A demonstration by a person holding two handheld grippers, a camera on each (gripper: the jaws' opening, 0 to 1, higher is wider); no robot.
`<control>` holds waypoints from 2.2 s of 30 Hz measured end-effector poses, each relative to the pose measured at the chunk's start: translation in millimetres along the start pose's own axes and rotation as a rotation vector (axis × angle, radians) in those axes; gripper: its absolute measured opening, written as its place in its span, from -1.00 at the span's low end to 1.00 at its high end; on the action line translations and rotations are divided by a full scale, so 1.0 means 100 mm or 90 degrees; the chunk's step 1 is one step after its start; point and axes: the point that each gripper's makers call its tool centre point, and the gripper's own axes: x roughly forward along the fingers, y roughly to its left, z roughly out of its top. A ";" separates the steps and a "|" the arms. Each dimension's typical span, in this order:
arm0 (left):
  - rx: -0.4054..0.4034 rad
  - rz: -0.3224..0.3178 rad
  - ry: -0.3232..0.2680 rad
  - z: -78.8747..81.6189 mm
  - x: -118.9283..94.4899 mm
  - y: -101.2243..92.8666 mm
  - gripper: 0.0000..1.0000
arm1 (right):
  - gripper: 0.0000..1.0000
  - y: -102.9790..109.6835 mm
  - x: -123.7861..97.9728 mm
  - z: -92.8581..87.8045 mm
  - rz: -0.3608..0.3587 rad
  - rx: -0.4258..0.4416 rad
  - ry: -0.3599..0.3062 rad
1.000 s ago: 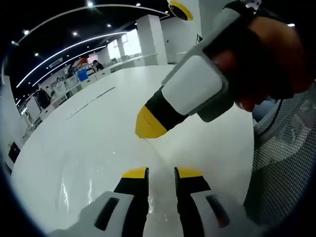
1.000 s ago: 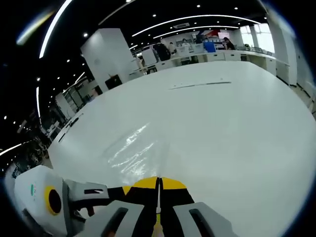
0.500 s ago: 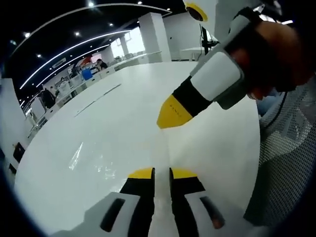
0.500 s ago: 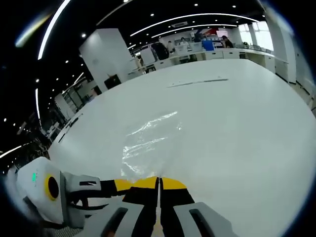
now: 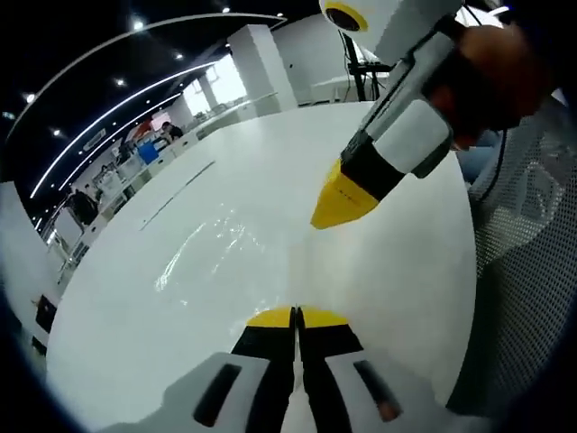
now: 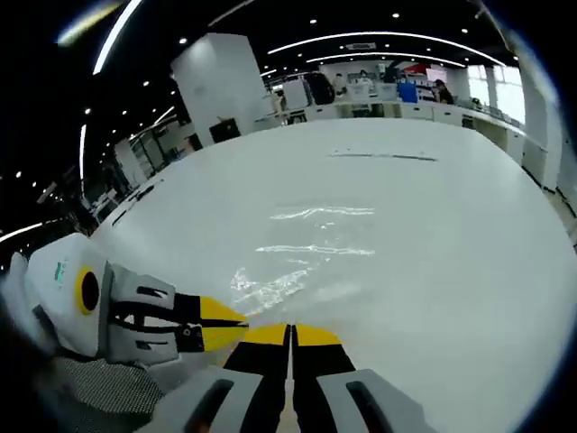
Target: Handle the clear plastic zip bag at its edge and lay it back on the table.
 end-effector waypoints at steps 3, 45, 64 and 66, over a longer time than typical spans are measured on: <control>0.008 -0.005 0.004 -0.01 0.00 0.00 -1.00 | -0.89 0.07 -0.01 0.06 0.023 -0.080 -0.011; 0.167 -0.079 -0.046 0.38 -0.31 -0.12 -1.00 | -1.00 0.18 0.05 -0.19 0.146 -0.656 0.076; 0.194 -0.085 -0.065 0.33 -0.55 0.14 -0.71 | -1.00 0.19 0.03 -0.10 0.124 -0.676 0.057; 0.201 -0.081 -0.057 0.30 -0.53 0.17 -0.74 | -1.00 0.19 0.02 -0.10 0.123 -0.681 0.057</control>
